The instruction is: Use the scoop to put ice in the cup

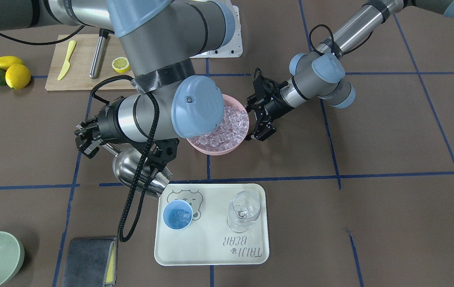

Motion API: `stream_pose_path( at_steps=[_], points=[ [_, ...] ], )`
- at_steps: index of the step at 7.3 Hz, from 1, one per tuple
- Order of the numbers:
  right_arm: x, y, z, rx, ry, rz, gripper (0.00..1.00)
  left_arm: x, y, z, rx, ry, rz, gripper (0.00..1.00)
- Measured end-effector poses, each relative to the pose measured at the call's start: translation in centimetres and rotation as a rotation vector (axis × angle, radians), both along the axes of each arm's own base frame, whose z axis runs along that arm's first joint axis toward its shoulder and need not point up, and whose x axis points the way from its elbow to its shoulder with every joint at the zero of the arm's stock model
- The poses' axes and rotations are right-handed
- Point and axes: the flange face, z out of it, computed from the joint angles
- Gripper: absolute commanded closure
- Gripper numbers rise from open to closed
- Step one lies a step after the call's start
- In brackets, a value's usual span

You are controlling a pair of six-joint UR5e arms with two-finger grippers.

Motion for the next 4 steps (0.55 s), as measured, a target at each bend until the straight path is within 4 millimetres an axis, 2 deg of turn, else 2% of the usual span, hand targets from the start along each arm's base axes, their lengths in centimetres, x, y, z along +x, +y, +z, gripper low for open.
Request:
stream_pose_path(
  at_steps=[2,4],
  points=[
    [0.54,-0.75,-0.16,-0.019,-0.073,0.063,1.0,-0.01,0.0,-0.01,0.001,0.001,-0.001,0.0],
    [0.62,-0.64,0.43,-0.043,-0.135,0.193,1.0,-0.05,0.02,-0.01,0.004,0.004,-0.001,0.0]
  ],
)
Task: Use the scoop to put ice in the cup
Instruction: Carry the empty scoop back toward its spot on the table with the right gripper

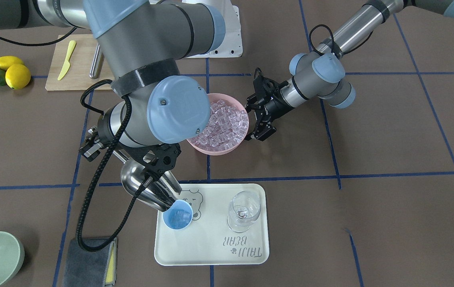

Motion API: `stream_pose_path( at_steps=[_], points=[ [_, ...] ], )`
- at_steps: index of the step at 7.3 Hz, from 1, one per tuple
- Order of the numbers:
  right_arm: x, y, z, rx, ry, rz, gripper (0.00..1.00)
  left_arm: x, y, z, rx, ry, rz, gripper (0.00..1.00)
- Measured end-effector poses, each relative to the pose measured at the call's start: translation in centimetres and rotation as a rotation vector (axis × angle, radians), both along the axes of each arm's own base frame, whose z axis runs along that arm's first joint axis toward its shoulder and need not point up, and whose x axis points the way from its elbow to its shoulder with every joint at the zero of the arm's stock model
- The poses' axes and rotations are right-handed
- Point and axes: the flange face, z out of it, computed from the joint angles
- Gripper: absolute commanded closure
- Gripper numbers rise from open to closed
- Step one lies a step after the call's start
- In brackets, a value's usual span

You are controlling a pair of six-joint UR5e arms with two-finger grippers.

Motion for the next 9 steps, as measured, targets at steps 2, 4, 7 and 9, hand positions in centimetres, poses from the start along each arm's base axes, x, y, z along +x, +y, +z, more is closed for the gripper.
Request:
stream_pose_path(
  at_steps=[2,4,7,9],
  points=[
    [1.6,2.6,2.6,-0.023,-0.092,0.158,1.0,0.0,0.0,0.0,0.0,0.0,0.0,0.0],
    [4.8,7.2,7.4,-0.035,-0.215,0.337,1.0,0.0,0.0,0.1,0.0,0.0,0.0,0.0],
    [12.1,16.4,12.7,-0.13,-0.294,0.647,1.0,0.0,0.0,0.1,0.0,0.0,0.0,0.0],
    [16.5,22.0,16.3,-0.183,-0.281,0.721,1.0,0.0,0.0,0.0,0.002,0.002,0.0,0.0]
  ],
)
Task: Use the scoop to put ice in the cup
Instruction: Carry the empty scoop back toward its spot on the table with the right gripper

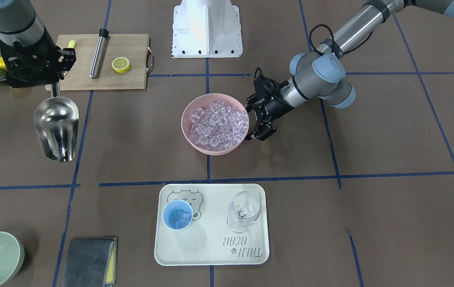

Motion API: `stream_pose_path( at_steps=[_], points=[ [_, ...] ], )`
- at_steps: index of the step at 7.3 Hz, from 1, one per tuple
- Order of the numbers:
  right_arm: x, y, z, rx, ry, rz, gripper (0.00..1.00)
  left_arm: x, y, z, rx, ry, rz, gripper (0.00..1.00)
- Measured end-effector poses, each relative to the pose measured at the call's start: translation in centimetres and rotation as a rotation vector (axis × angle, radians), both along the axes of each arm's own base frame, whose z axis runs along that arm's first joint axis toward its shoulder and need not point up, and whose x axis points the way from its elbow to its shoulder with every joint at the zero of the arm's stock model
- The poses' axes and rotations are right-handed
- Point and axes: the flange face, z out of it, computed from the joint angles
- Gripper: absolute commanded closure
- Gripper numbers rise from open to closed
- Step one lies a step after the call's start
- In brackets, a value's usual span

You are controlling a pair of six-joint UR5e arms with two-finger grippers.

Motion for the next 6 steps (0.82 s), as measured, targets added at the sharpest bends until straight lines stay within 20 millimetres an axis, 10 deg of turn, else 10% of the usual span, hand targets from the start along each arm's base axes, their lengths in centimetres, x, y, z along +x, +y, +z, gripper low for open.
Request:
stream_pose_path(
  at_steps=[6],
  points=[
    [0.9,5.8,15.0,-0.043,-0.128,0.114,1.0,-0.1,0.0,0.0,0.002,0.004,0.0,0.0]
  ],
)
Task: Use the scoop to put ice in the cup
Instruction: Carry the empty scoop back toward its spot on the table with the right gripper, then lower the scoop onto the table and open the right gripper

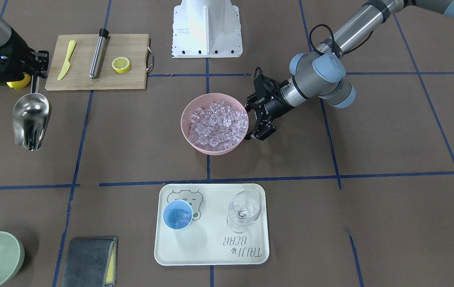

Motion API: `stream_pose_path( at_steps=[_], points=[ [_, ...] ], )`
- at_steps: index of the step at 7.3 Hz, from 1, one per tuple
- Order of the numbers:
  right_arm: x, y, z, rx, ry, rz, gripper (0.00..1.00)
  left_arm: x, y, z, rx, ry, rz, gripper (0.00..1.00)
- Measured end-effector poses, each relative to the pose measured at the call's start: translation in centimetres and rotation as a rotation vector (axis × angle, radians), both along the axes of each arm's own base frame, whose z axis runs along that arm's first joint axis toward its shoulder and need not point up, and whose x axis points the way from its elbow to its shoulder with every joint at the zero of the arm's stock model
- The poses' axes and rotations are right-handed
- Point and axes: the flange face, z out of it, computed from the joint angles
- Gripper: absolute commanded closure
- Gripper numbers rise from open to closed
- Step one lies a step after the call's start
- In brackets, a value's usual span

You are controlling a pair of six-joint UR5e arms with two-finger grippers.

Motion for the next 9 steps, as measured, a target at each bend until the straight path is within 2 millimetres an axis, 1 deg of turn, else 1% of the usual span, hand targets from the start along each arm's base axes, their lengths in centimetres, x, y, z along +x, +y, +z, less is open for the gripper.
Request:
stream_pose_path(
  at_steps=[1,2,3,5,7,9],
  points=[
    [-1.8,0.4,2.8,-0.007,-0.025,0.025,1.0,-0.1,0.0,0.0,0.0,0.0,-0.001,0.0],
    [-3.5,0.9,5.0,-0.015,-0.038,0.03,1.0,-0.1,0.0,0.1,0.0,-0.001,-0.001,0.0],
    [-4.8,1.5,6.1,-0.02,-0.036,0.017,1.0,-0.1,0.0,0.1,0.0,-0.001,0.0,0.0],
    [-6.5,2.4,6.9,-0.022,-0.013,-0.008,1.0,0.0,0.0,0.2,0.0,-0.002,0.0,0.0],
    [-7.3,2.9,7.1,-0.02,0.006,-0.021,1.0,0.0,0.1,0.2,0.0,-0.003,0.0,0.0],
    [-7.7,3.2,7.4,-0.019,0.022,-0.019,1.0,0.0,0.0,0.2,0.0,-0.002,0.0,0.0]
  ],
)
